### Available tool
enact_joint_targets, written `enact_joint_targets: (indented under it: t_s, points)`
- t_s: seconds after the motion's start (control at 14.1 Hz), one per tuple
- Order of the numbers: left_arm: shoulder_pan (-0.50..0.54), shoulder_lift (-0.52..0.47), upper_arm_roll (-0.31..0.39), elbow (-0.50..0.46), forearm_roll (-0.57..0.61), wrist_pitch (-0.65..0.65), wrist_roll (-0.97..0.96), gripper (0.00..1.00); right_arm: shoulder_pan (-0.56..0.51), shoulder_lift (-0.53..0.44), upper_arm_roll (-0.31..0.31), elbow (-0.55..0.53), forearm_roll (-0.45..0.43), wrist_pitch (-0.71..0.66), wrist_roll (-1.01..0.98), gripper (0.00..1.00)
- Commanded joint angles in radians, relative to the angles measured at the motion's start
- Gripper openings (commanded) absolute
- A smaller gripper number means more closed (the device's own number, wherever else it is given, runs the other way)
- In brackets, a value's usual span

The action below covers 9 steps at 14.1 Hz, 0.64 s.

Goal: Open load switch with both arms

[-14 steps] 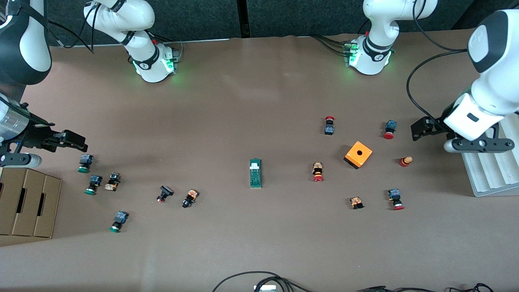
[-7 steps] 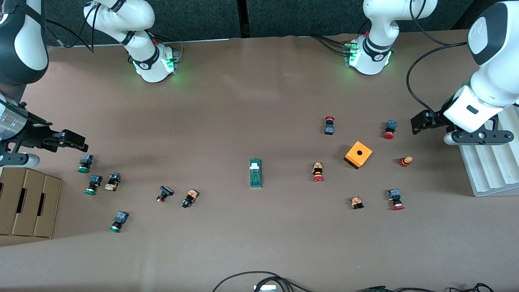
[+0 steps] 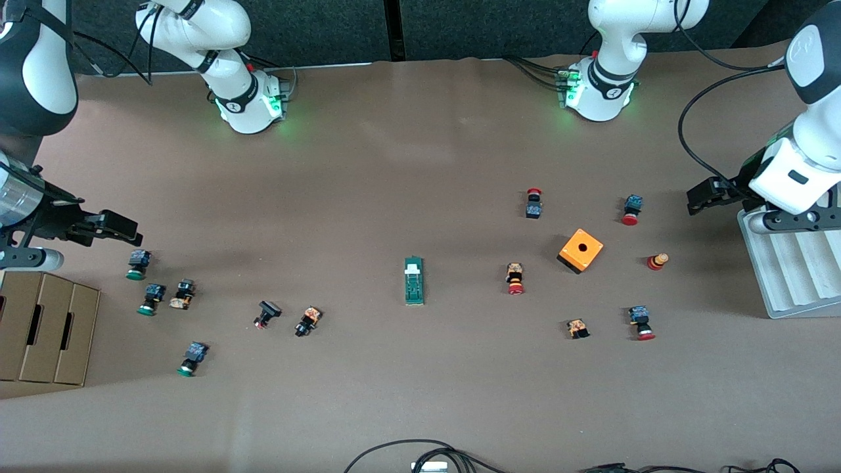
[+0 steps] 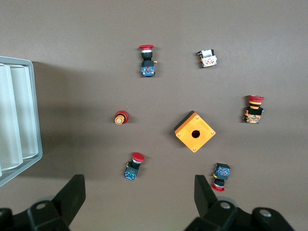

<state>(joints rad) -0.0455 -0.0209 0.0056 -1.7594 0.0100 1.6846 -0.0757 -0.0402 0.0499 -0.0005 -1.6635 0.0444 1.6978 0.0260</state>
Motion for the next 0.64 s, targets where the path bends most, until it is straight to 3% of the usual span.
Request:
enact_joint_targets:
  t_s: [0.0, 0.57]
  points:
    - [0.001, -0.008, -0.006, 0.009, -0.004, -0.019, -0.007, 1.00, -0.003, 0.001, 0.000, 0.021, 0.017, -0.026, 0.002, 1.00]
    - [0.001, -0.007, -0.006, 0.021, -0.004, -0.019, -0.007, 1.00, 0.000, -0.001, 0.000, 0.021, 0.014, -0.027, 0.003, 1.00]
